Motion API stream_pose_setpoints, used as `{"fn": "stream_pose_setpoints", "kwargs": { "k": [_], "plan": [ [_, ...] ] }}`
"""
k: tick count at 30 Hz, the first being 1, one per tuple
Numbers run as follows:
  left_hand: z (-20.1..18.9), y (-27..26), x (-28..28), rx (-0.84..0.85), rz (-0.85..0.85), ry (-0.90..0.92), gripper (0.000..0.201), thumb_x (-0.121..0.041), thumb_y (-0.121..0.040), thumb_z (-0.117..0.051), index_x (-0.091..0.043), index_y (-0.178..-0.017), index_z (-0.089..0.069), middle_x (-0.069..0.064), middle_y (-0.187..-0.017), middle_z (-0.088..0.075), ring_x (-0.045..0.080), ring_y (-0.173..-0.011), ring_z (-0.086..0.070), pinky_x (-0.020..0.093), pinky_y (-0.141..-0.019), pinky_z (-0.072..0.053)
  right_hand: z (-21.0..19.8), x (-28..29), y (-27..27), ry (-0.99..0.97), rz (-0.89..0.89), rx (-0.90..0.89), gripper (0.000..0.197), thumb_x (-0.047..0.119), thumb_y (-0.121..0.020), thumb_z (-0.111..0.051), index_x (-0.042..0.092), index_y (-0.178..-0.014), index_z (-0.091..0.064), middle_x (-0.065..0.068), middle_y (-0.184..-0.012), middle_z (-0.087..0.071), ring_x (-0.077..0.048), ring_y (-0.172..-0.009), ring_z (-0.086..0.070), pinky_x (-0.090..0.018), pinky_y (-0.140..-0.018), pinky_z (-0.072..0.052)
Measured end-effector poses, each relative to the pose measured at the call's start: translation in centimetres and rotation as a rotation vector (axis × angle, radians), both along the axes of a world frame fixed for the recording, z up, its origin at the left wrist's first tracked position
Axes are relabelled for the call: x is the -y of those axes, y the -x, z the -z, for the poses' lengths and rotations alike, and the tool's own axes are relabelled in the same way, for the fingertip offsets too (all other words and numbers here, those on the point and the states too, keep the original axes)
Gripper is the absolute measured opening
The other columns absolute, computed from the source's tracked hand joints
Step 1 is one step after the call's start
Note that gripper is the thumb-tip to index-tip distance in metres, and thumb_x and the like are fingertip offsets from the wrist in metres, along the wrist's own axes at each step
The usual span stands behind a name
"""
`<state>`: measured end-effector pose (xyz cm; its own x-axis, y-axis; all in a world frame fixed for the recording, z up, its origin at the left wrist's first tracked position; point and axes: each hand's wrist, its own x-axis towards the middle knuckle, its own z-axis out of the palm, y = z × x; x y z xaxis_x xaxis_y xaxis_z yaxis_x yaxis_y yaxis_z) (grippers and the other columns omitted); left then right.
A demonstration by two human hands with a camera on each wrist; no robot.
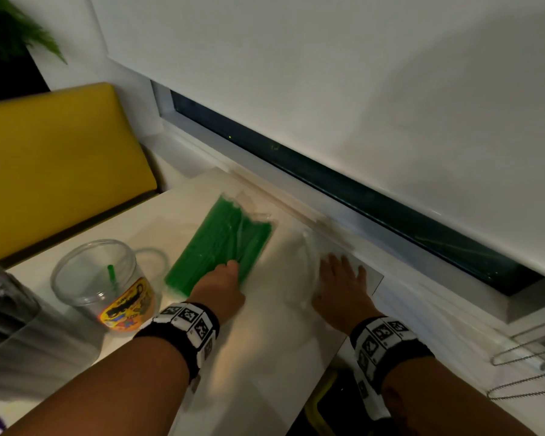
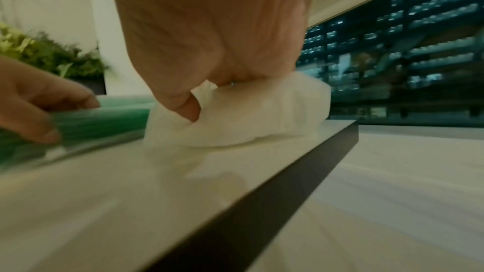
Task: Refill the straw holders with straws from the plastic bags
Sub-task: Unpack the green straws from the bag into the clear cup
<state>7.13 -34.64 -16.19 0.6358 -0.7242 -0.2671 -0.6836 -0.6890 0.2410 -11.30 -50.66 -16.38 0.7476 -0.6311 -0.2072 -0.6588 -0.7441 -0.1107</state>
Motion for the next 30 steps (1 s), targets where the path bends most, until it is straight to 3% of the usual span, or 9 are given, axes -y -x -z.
{"fn": "stream_pose_setpoints", "kwargs": {
  "k": [4, 10, 17, 19, 23, 26, 30],
  "plan": [
    [-0.8, 0.9, -0.6, -0.175, -0.081, 0.167, 0.033, -0.031, -0.086, -0.064, -0.013, -0.108, -0.047, 0.004, -0.096, -0.055, 0.026, -0.086, -0.058, 0.028, -0.070, -0.041, -1.5, -0.5, -0.3, 0.038, 0.058, 0.251, 0.085, 0.038, -0.083, -0.055, 0.019, -0.152, -0.010, -0.006, -0.163, -0.005, -0.030, -0.150, 0.005, -0.055, -0.118, 0.007],
    [-1.4, 2.9, -2.2, -0.288, -0.176, 0.272, 0.025, -0.034, -0.085, -0.064, -0.020, -0.099, -0.049, -0.004, -0.083, -0.053, 0.014, -0.072, -0.053, 0.027, -0.057, -0.038, -1.1, -2.3, 0.2, 0.014, 0.098, 0.415, 0.090, 0.032, -0.081, -0.059, 0.019, -0.153, -0.007, -0.006, -0.161, -0.011, -0.027, -0.150, -0.001, -0.052, -0.120, 0.004],
    [-2.2, 4.2, -4.9, -0.400, -0.221, 0.319, 0.025, -0.033, -0.088, -0.062, -0.019, -0.103, -0.048, -0.002, -0.088, -0.055, 0.014, -0.076, -0.055, 0.028, -0.057, -0.042, -1.1, -4.3, 1.4, 0.073, 0.189, 0.591, 0.075, 0.024, -0.075, -0.068, 0.015, -0.140, -0.031, -0.013, -0.156, -0.020, -0.035, -0.147, -0.013, -0.058, -0.119, -0.013],
    [-2.4, 4.7, -6.5, -0.414, -0.219, 0.323, 0.025, -0.033, -0.087, -0.062, -0.018, -0.103, -0.049, 0.000, -0.090, -0.057, 0.019, -0.080, -0.058, 0.030, -0.065, -0.047, -1.6, -5.5, 1.7, 0.118, 0.198, 0.627, 0.074, 0.021, -0.073, -0.071, 0.014, -0.136, -0.033, -0.015, -0.154, -0.022, -0.038, -0.143, -0.018, -0.060, -0.117, -0.018],
    [-2.8, 6.2, -10.9, -0.452, -0.177, 0.304, 0.028, -0.032, -0.084, -0.061, -0.015, -0.105, -0.051, 0.002, -0.093, -0.058, 0.024, -0.086, -0.059, 0.033, -0.073, -0.049, -1.6, -9.4, 1.9, 0.169, 0.247, 0.719, 0.067, 0.012, -0.067, -0.070, 0.009, -0.128, -0.042, -0.018, -0.148, -0.030, -0.036, -0.135, -0.030, -0.051, -0.115, -0.025],
    [-3.0, 7.2, -14.4, -0.484, -0.130, 0.282, 0.032, -0.031, -0.085, -0.060, -0.015, -0.111, -0.049, 0.004, -0.098, -0.058, 0.025, -0.090, -0.059, 0.033, -0.075, -0.048, -0.8, -13.7, 2.4, 0.177, 0.350, 0.795, 0.059, 0.004, -0.065, -0.063, 0.005, -0.122, -0.047, -0.021, -0.142, -0.037, -0.036, -0.131, -0.035, -0.052, -0.113, -0.029],
    [-3.5, 8.0, -18.3, -0.561, -0.104, 0.322, 0.025, -0.027, -0.087, -0.058, -0.015, -0.107, -0.048, 0.007, -0.099, -0.060, 0.025, -0.088, -0.061, 0.034, -0.073, -0.050, 2.0, -20.7, 3.8, 0.198, 0.396, 0.881, 0.051, 0.009, -0.057, -0.058, 0.006, -0.108, -0.052, -0.011, -0.108, -0.052, -0.027, -0.098, -0.048, -0.038, -0.089, -0.042]
  ]
}}
